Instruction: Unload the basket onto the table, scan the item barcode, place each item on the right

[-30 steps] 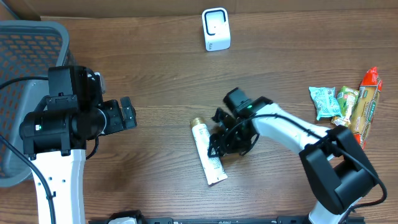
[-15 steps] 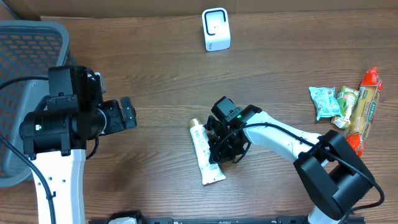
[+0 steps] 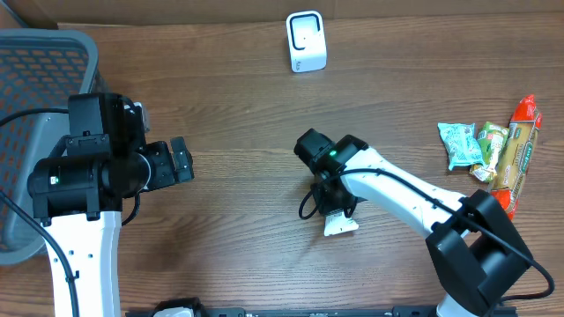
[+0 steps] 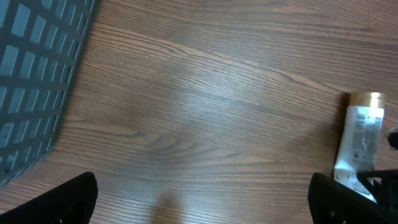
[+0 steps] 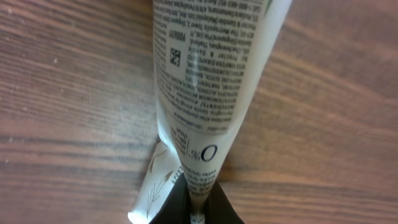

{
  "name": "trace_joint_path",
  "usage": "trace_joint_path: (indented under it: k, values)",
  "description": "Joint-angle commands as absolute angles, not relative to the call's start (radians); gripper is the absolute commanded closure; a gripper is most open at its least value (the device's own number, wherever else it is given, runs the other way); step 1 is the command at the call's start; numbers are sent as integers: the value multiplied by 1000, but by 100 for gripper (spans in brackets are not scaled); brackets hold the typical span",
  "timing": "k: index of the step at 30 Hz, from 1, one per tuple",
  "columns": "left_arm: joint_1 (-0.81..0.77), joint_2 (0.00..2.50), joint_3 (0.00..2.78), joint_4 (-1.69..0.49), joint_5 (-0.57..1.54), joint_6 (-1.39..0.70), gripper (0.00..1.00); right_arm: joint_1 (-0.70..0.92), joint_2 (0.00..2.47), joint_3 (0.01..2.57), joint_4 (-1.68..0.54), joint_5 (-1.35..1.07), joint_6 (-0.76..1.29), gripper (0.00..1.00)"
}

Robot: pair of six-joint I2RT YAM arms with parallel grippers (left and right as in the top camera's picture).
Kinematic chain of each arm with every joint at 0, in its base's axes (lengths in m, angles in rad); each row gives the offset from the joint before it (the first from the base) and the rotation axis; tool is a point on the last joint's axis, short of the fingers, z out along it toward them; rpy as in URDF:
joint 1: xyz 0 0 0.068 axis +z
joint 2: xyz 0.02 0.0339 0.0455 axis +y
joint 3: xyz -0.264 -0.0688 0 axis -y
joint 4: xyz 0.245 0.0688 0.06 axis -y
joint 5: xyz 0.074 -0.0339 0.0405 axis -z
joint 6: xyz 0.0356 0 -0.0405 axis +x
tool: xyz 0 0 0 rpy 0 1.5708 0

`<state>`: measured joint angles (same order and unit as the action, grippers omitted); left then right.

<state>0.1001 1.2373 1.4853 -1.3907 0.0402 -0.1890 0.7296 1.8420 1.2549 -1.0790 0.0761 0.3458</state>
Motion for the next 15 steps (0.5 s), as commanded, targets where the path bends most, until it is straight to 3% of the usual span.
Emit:
trace_joint_path:
  k: [1,3,4,6,11,15]
  values:
    - [104,1237,1495,-1387,44,-206,0,780,1829,1238,-1041,202,342,74]
    - [104,1237,1495,-1387,44,-206,0,796,1829,1237,-1033,198,348,43]
    - [104,1237,1495,-1387,44,-206,1,796,1829,1239,-1034,189,374,39]
    - [104,1237,1495,-1387,44,-206,0,785,1827,1244,-1036,168,416,34]
    - [104,1237,1495,-1387,44,-206,0,683,1782,1254,-1038,72,418,33]
    - [104,1237,1495,-1387,44,-206,0,566,1720,1254,-1045,-51,344,18]
